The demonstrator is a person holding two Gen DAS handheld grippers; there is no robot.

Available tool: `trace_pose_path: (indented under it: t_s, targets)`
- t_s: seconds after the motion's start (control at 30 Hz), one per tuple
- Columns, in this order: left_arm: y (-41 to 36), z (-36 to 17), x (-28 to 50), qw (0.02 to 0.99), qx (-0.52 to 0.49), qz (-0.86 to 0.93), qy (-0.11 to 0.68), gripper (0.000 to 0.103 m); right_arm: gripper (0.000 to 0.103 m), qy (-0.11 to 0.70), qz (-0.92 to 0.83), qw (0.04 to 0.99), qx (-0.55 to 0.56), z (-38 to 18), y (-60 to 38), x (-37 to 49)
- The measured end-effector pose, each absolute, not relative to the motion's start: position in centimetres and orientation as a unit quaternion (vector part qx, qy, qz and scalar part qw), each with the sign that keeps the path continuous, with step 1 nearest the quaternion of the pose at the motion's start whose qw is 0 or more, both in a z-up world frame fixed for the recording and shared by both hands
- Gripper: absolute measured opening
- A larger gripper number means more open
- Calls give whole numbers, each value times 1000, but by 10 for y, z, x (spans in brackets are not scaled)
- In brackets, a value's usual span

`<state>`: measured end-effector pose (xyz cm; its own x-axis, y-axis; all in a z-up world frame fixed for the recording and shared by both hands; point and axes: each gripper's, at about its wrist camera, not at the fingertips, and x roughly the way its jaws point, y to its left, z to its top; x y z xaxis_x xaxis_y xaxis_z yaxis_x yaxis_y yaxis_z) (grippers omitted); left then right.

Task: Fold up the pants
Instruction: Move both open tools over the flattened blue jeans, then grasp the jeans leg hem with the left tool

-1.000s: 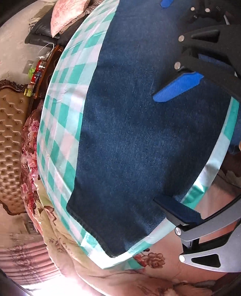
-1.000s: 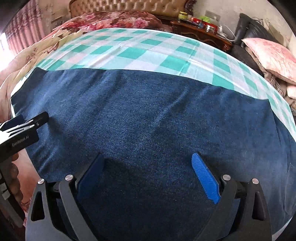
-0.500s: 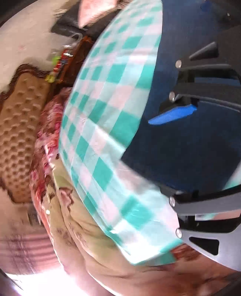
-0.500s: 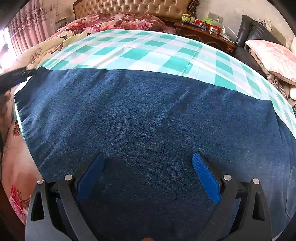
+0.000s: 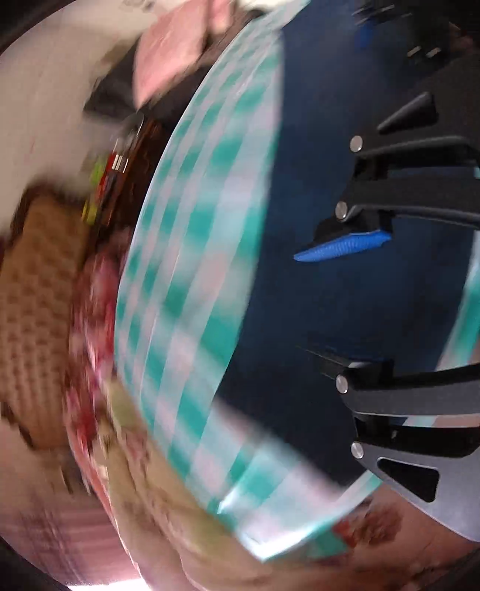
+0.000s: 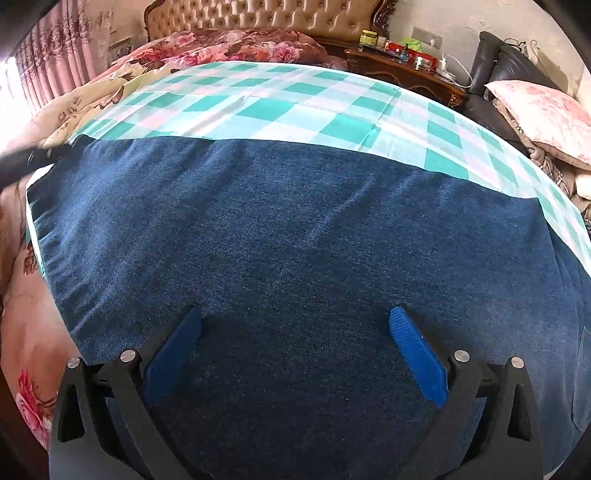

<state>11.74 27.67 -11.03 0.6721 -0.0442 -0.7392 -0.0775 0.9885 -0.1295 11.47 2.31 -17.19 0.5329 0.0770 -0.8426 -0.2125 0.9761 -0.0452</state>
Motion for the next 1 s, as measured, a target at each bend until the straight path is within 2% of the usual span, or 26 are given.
trace_pose_path:
  t_s: [0.17,0.33,0.43,0.6,0.73,0.8,1.0]
  targets:
    - [187,-139,80,900,-38,-71,428,41,98,473,79,875,-68,-172,23,113]
    - [181,-151,63,905,-17,-47,423,42,98,472,80,875,-67,-172,23,113]
    - [201,-149,59,902,-51,-36,428,42,98,469,80,877,-66,-173,23,112]
    - [217,-145,55,904,-47,-22,424,42,98,465,80,879,-66,-173,22,110]
    - [268,-140,43,907,-129,35,400,49,98,469,84,877,-67,-173,22,111]
    - [310,-140,36,899,-193,80,384,49,98,472,86,875,-69,-172,23,112]
    - [396,-143,33,885,-281,125,351,48,98,463,84,879,-69,-172,22,110]
